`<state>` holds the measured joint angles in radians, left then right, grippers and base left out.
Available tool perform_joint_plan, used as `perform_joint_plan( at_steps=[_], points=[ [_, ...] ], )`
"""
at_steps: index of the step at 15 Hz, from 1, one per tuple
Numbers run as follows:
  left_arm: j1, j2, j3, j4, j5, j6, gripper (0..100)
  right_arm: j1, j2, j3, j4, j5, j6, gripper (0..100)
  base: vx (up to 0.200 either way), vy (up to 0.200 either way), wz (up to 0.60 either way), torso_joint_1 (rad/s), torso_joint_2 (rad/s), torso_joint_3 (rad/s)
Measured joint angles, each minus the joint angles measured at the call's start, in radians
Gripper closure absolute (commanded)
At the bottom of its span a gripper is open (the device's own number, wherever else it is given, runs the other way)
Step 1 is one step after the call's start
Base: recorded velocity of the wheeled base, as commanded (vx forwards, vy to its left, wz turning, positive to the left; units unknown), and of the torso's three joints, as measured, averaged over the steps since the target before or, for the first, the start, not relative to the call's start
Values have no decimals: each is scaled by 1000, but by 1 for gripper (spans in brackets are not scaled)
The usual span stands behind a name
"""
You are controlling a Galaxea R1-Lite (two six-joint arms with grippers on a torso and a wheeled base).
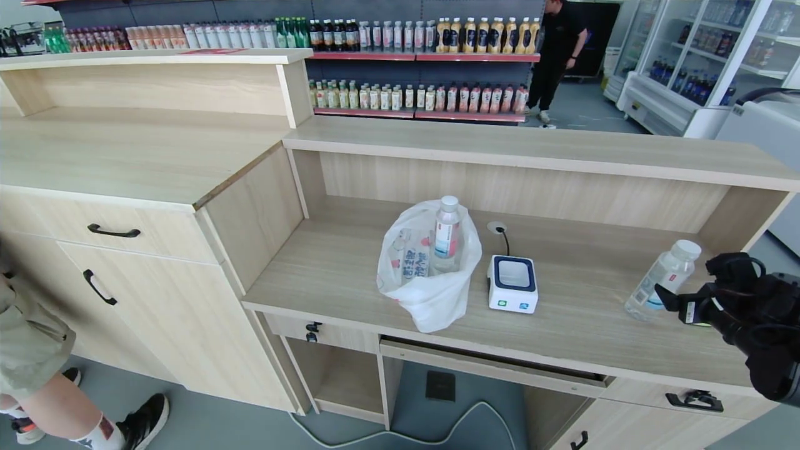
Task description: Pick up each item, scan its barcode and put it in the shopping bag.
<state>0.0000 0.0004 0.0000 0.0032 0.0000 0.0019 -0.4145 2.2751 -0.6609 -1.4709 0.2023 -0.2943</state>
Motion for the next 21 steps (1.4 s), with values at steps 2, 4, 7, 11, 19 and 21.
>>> perform_joint_plan(
  at_steps=[2,4,7,11,19,21],
  points=[
    [0,0,0,0,0,0,0,10,13,-45,9,-20,8,0,0,0,0,0,0,0],
    [0,0,0,0,0,0,0,18,24,-76,32,-21,13,0,0,0,0,0,0,0],
    [0,0,0,0,0,0,0,42,35,-106,56,-23,41,0,0,0,0,0,0,0],
    [0,0,0,0,0,0,0,73,64,-162,57,-23,48,0,0,0,0,0,0,0],
    [0,0,0,0,0,0,0,112,163,-269,57,-23,54,0,0,0,0,0,0,0],
    [0,0,0,0,0,1,0,122,184,-311,64,-23,76,100,0,0,0,0,0,0]
  ],
)
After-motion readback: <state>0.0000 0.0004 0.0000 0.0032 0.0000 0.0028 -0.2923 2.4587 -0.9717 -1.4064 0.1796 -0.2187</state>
